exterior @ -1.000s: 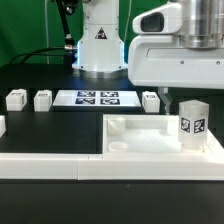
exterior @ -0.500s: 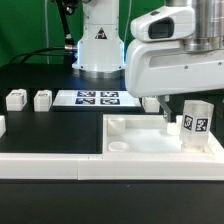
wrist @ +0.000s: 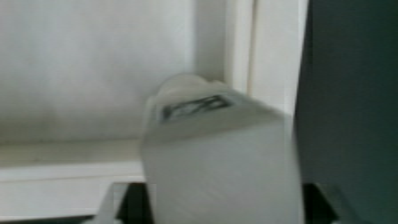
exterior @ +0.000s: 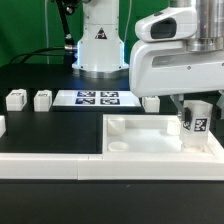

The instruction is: Assemble square table

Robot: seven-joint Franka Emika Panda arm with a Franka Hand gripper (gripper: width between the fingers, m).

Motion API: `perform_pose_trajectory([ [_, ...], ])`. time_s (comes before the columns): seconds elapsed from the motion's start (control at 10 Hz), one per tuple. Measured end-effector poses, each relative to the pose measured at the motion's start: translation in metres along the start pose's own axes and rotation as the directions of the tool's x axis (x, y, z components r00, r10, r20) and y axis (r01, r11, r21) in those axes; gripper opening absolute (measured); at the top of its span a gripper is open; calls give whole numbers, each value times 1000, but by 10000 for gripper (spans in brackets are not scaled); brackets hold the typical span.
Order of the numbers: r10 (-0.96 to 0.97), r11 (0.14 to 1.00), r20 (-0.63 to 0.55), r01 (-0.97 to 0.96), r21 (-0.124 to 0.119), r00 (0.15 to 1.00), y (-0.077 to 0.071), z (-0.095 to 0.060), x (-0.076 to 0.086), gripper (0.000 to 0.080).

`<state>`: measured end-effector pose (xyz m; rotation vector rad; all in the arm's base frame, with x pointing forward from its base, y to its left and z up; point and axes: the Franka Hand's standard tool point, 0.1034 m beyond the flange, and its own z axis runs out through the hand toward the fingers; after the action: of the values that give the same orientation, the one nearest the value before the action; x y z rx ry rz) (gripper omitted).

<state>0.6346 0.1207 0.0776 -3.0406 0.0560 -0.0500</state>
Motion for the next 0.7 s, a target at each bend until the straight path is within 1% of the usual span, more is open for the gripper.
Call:
perform_pose_trajectory([
  [0.1, 94, 996, 0, -94, -2, 996, 2, 0, 0, 296],
  [0.2, 175, 985, -1, -175, -3, 985, 3, 0, 0, 296],
  [0.3, 211, 978, -1, -211, -3, 978, 4, 0, 1, 296],
  [0.4, 298, 954, -1, -298, -3, 954, 4, 0, 1, 296],
  [0.5, 375, 927, -1, -375, -4, 927, 5, 0, 1, 296],
  [0.6, 462, 887, 0, -462, 1, 887, 6, 1, 1, 296],
  [0.7, 571, 821, 1, -571, 3, 821, 9, 2, 2, 296],
])
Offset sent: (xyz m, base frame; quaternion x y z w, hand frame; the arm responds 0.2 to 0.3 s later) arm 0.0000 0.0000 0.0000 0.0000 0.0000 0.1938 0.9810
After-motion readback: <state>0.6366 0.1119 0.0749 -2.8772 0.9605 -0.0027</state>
